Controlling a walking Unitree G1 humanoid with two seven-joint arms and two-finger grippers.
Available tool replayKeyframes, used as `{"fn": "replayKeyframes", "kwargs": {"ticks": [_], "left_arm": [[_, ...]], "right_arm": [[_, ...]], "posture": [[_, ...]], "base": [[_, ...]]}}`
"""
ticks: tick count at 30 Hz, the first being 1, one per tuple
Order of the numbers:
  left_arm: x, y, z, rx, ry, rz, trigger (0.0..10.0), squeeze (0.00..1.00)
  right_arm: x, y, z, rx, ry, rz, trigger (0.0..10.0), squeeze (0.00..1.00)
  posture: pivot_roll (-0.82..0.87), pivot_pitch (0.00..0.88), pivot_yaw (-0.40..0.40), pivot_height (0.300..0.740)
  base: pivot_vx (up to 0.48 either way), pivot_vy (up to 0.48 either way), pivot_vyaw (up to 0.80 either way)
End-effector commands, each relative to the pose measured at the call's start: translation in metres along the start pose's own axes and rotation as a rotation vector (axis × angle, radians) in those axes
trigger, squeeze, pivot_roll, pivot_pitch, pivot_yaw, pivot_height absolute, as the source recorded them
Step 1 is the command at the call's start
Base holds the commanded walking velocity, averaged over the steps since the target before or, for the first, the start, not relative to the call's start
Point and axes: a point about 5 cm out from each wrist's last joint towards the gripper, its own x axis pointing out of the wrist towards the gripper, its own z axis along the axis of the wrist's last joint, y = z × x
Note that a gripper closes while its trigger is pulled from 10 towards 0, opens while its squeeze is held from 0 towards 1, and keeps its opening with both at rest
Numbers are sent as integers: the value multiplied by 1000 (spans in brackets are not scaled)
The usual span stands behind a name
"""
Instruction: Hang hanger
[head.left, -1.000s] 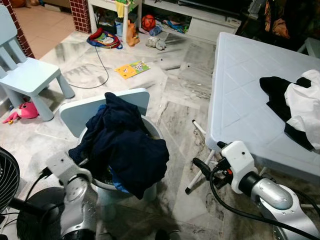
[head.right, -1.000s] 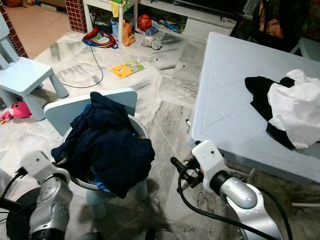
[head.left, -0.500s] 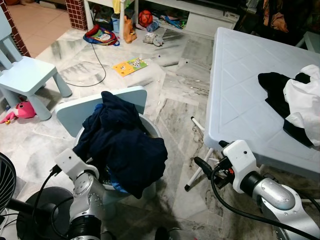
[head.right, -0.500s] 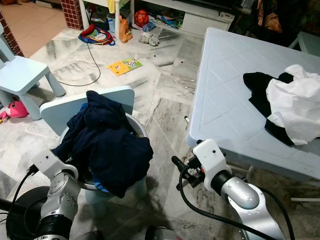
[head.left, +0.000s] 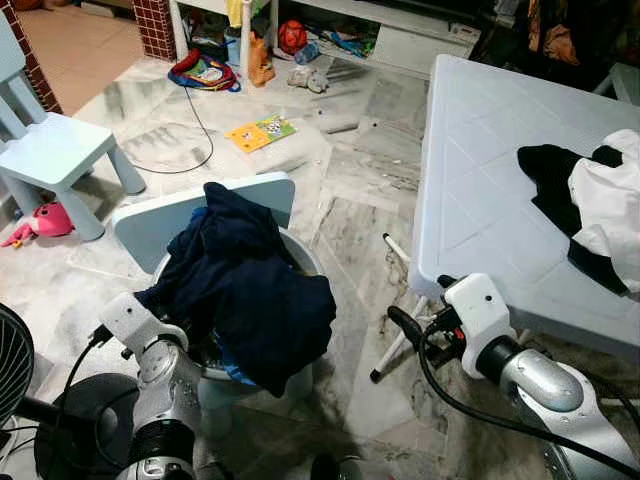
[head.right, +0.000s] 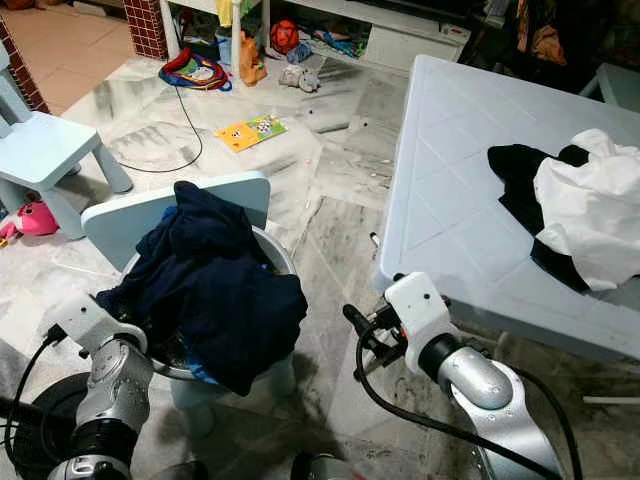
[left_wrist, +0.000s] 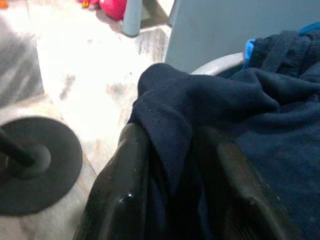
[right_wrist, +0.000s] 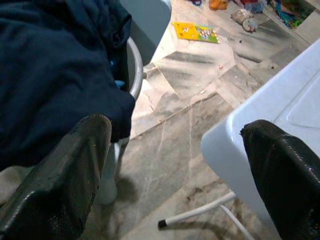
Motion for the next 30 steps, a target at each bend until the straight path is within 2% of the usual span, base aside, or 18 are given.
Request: {"fn": "replayKeyframes", "kwargs": {"ticks": [1, 8, 15, 19, 20, 21, 23, 24, 27, 28, 30], "left_arm": [[-1, -4, -2, 49, -7, -22, 0, 0], [0, -4, -1, 59, -16, -30, 0, 0], [0, -8, 3, 167, -56, -76, 0, 0], [-3, -15, 6, 342, -107, -166, 0, 0], [-3, -15, 6, 342, -107, -166, 0, 0], [-3, -15, 7, 393, -124, -192, 0, 0], [-4, -15, 8, 436, -142, -214, 0, 0], [-4, -15, 8, 436, -142, -214, 0, 0], [-10, -24, 11, 612, -210, -358, 0, 0], [-10, -24, 11, 612, -210, -358, 0, 0], [-17, -35, 11, 742, -246, -520, 0, 0]], "right_arm": [[1, -3, -2, -12, 7, -19, 10000, 0], [5, -4, -1, -14, -2, -22, 10000, 0], [6, 2, 0, 13, -19, 34, 10000, 0], [5, 14, 3, 67, -33, 167, 10000, 0], [5, 14, 3, 67, -33, 167, 10000, 0], [4, 19, 3, 83, -32, 220, 10000, 0], [4, 21, 3, 89, -32, 245, 10000, 0], [4, 21, 3, 89, -32, 245, 10000, 0], [6, 18, 0, 80, -21, 229, 10000, 0], [6, 18, 0, 80, -21, 229, 10000, 0], [8, 16, 0, 75, -21, 217, 10000, 0]], "posture": [[-192, 132, -114, 740], [-187, 122, -113, 740], [-180, 113, -109, 740], [-177, 109, -103, 740], [-177, 109, -103, 740], [-175, 108, -101, 740], [-173, 107, -99, 740], [-173, 107, -99, 740], [-168, 104, -99, 740], [-168, 104, -99, 740], [-161, 102, -97, 740]], "base": [[0, 0, 0], [0, 0, 0], [0, 0, 0], [0, 0, 0], [0, 0, 0], [0, 0, 0], [0, 0, 0], [0, 0, 0], [0, 0, 0], [0, 0, 0], [0, 0, 0]]}}
